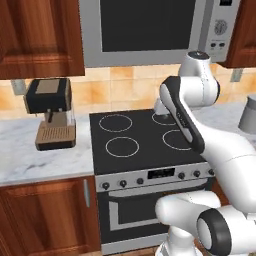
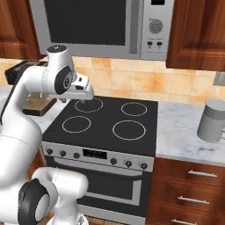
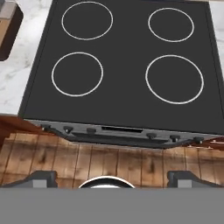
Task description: Navigate to the stove.
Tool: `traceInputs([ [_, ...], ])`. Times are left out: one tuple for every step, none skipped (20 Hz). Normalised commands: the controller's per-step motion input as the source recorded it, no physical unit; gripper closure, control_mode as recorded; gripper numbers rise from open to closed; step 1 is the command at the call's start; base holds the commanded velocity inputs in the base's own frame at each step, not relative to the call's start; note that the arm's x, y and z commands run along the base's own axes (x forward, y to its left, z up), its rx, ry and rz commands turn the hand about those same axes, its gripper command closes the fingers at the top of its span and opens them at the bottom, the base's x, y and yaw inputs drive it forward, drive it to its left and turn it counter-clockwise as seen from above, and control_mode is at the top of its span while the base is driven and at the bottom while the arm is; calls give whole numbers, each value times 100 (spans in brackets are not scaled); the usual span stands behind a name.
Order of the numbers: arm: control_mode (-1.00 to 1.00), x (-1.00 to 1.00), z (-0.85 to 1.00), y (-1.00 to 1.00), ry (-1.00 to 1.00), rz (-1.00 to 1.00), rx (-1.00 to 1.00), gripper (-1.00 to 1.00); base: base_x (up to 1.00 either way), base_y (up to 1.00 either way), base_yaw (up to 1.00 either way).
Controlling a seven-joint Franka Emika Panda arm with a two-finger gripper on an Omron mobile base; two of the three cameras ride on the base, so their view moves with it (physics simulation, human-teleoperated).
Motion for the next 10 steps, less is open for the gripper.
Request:
traceInputs([
  [100, 0, 0, 0, 0, 0, 0, -100, 70, -36, 6],
  [100, 0, 0, 0, 0, 0, 0, -100, 56, -32, 6],
  [100, 0, 0, 0, 0, 0, 0, -100, 44, -24, 5],
  [100, 0, 0, 0, 0, 0, 0, -100, 41, -17, 3],
  [100, 0, 0, 0, 0, 0, 0, -100, 59, -9, 2],
  [100, 0, 0, 0, 0, 0, 0, -100, 76, -3, 2],
  [100, 0, 0, 0, 0, 0, 0, -100, 91, -1, 1],
  [100, 0, 0, 0, 0, 0, 0, -100, 94, -3, 3],
  [100, 0, 0, 0, 0, 0, 0, -100, 92, -4, 3],
  [100, 0, 0, 0, 0, 0, 0, -100, 92, -4, 2],
])
